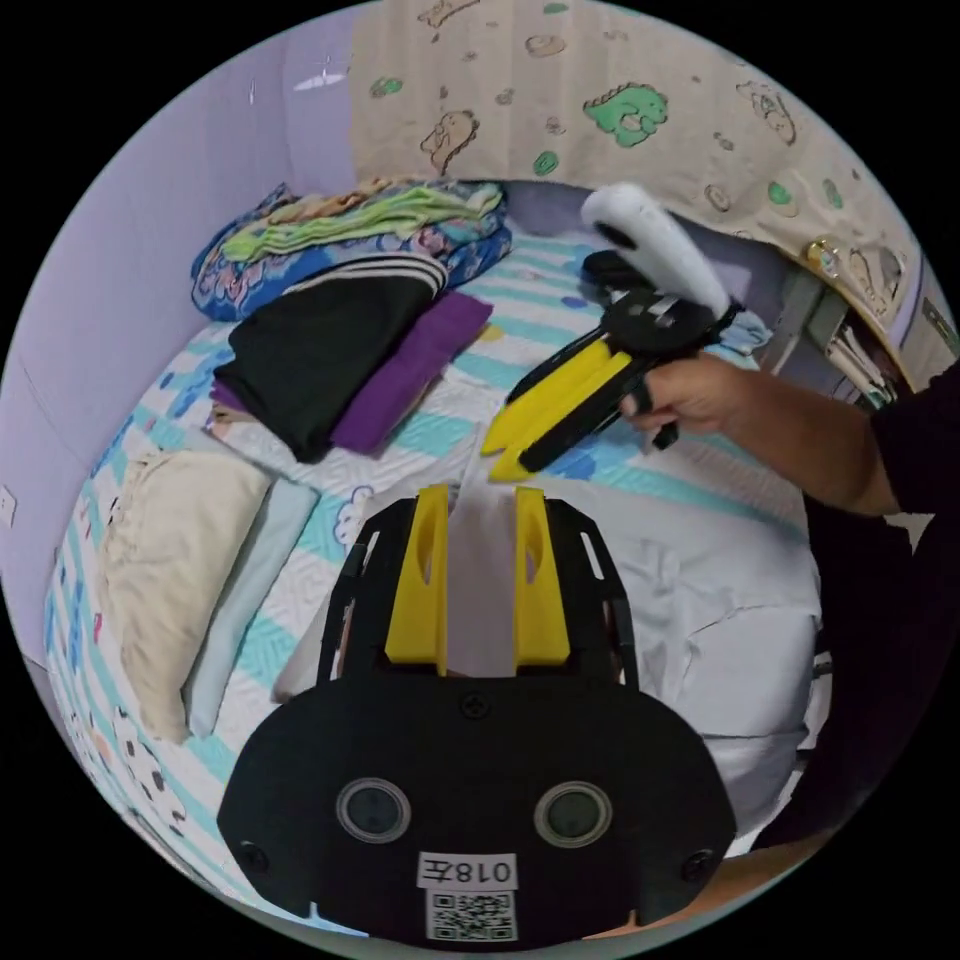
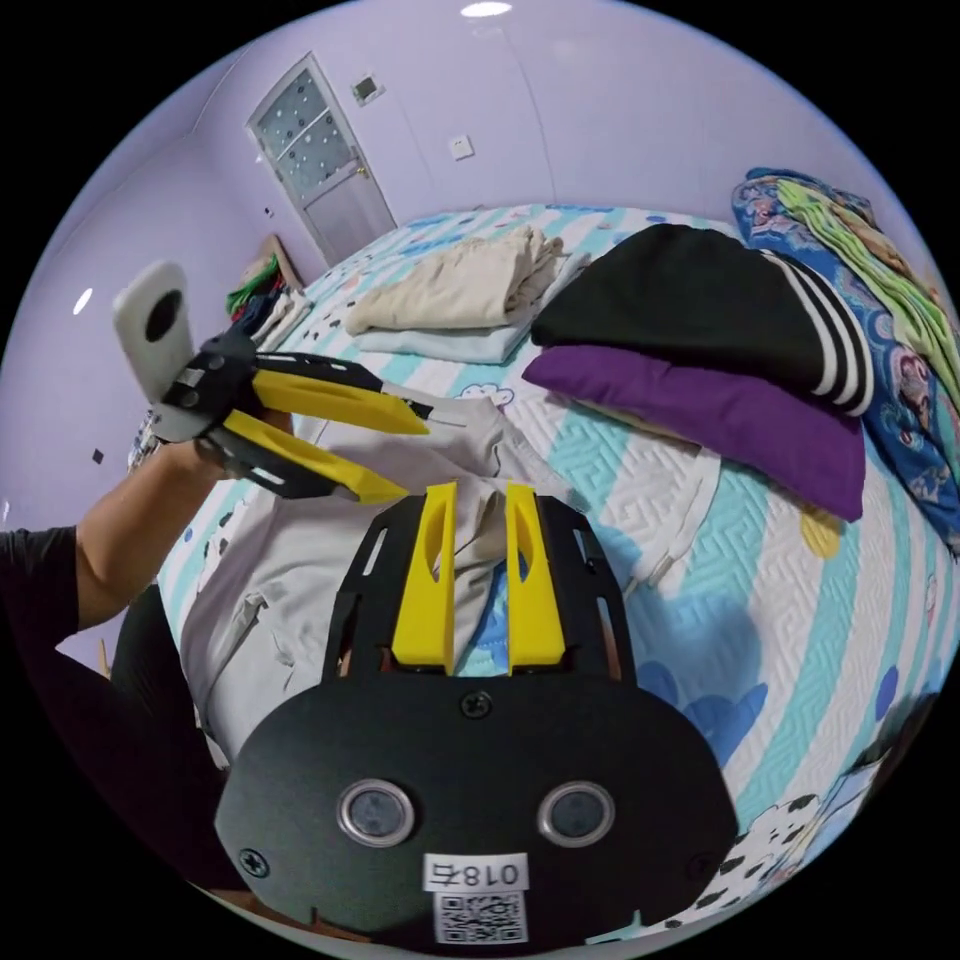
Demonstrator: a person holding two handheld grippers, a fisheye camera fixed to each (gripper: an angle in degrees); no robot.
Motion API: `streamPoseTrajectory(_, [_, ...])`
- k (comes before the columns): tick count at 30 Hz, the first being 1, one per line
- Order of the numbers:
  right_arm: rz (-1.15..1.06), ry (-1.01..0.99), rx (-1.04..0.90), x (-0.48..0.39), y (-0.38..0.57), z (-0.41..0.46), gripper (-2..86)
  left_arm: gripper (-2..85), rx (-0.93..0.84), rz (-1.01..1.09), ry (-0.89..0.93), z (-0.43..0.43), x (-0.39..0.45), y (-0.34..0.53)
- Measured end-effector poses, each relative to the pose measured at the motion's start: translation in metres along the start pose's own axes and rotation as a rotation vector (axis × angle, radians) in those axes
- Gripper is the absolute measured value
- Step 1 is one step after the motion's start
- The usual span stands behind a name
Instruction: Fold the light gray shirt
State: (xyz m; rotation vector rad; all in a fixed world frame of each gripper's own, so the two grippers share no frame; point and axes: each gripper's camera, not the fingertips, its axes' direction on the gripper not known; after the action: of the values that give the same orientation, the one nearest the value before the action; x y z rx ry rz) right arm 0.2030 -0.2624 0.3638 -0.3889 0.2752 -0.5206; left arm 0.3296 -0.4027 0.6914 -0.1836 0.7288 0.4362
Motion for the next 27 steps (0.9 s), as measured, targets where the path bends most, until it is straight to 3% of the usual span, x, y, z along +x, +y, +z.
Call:
streamPoseTrajectory(11, [-0.068,0.096,0.009,-0.041,-0.018,0.016,4.1,11.8,0.120,-0.604,0.256,0.028,-0.071,0.062])
streamPoseTrajectory(16, [-0.297,0.153,0.173,-0.096,-0.010,-0.001,0.7,14.8,0.170,-0.746,0.311,0.042,-0.098,0.085])
streamPoseTrajectory(22, [-0.590,0.258,0.205,-0.156,0.008,0.012,0.8,16.1,0.140,-0.810,0.361,0.078,-0.112,0.098])
streamPoseTrajectory(25, [-0.668,0.318,0.183,-0.169,0.010,0.018,1.9,10.5,0.105,-0.830,0.354,0.102,-0.114,0.100])
streamPoseTrajectory(27, [-0.651,0.314,0.195,-0.166,0.007,0.012,3.1,0.5,0.117,-0.836,0.323,0.111,-0.114,0.105])
